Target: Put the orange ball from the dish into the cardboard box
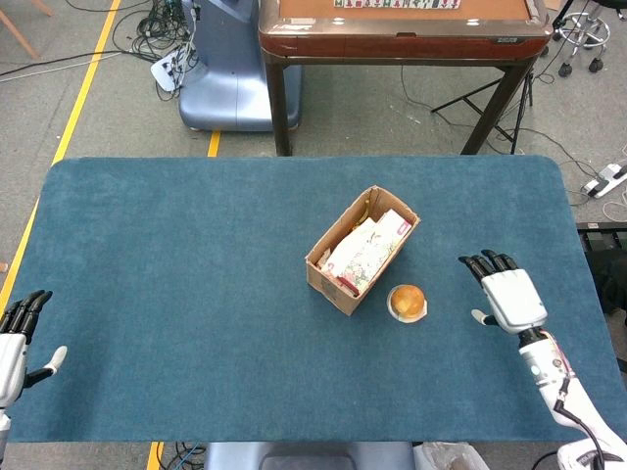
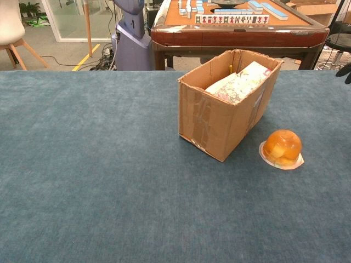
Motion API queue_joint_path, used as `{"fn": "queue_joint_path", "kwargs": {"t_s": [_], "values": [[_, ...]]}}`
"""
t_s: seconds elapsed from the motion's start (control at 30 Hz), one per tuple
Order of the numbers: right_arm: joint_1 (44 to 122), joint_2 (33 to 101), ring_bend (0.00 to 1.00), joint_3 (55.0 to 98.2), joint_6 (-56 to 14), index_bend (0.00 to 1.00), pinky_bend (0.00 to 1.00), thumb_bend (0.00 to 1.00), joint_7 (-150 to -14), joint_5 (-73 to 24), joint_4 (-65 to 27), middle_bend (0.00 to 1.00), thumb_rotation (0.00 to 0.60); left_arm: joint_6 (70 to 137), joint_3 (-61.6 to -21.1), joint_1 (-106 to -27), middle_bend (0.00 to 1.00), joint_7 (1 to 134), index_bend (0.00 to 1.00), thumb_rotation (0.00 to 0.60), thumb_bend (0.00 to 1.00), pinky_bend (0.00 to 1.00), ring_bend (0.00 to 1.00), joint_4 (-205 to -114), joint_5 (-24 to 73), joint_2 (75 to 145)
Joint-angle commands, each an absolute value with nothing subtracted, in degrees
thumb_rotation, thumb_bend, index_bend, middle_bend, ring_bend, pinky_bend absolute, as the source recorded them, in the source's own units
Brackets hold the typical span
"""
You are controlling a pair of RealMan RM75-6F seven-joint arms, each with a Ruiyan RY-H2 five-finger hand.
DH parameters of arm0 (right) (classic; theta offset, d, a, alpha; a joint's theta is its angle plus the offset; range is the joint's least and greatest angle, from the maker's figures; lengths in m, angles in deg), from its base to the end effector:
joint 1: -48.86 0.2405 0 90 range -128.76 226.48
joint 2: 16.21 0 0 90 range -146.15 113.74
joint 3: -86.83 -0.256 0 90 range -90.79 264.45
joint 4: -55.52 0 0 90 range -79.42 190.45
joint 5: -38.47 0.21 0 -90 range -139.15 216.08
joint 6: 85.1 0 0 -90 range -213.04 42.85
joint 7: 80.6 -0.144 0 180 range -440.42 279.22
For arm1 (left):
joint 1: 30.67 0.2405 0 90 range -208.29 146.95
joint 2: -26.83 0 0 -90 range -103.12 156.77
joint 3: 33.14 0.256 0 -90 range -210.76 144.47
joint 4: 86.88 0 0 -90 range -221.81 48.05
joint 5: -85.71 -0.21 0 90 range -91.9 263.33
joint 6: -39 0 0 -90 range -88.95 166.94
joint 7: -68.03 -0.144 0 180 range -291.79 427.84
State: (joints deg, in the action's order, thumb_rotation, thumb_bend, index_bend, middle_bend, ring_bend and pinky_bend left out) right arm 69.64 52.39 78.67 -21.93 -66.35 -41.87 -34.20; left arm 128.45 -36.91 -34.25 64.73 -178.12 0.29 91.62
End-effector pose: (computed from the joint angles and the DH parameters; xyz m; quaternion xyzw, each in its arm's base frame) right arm -0.2711 -0.2787 0.1057 0.7153 -0.3320 0.3094 0.5315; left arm -0.3133 0.1770 0.1700 -0.5796 -0.3500 -0.3888 0.6248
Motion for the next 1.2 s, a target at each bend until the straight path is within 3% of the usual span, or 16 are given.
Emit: {"fn": "queue_joint_path", "kwargs": {"t_s": [0.03, 0.37, 0.93, 1.2], "values": [[72.86, 54.34, 0.14, 77.51, -25.65, 0.23, 0.23, 0.00, -64.55, -38.77, -33.24, 0.25, 0.600, 128.47, -36.94, -34.20, 0.13, 64.64, 0.11, 0.600, 0.25, 0.42, 0.15, -178.17, 0.35, 91.55], [78.03, 59.85, 0.15, 78.36, -31.93, 0.26, 0.23, 0.00, -63.45, -36.30, -27.98, 0.26, 0.600, 128.39, -37.16, -33.98, 0.13, 64.78, 0.11, 0.600, 0.25, 0.42, 0.15, -178.62, 0.95, 91.02], [81.78, 65.19, 0.18, 80.93, -35.56, 0.28, 0.27, 0.00, -61.86, -35.03, -24.26, 0.28, 0.600, 129.73, -37.29, -33.15, 0.15, 64.17, 0.11, 0.600, 0.25, 0.42, 0.17, -179.93, 0.71, 90.14], [83.05, 67.30, 0.20, 81.32, -36.38, 0.32, 0.30, 0.05, -61.95, -34.32, -22.07, 0.29, 0.600, 129.91, -37.45, -32.92, 0.15, 64.41, 0.11, 0.600, 0.25, 0.42, 0.17, -180.18, 0.91, 89.79]]}}
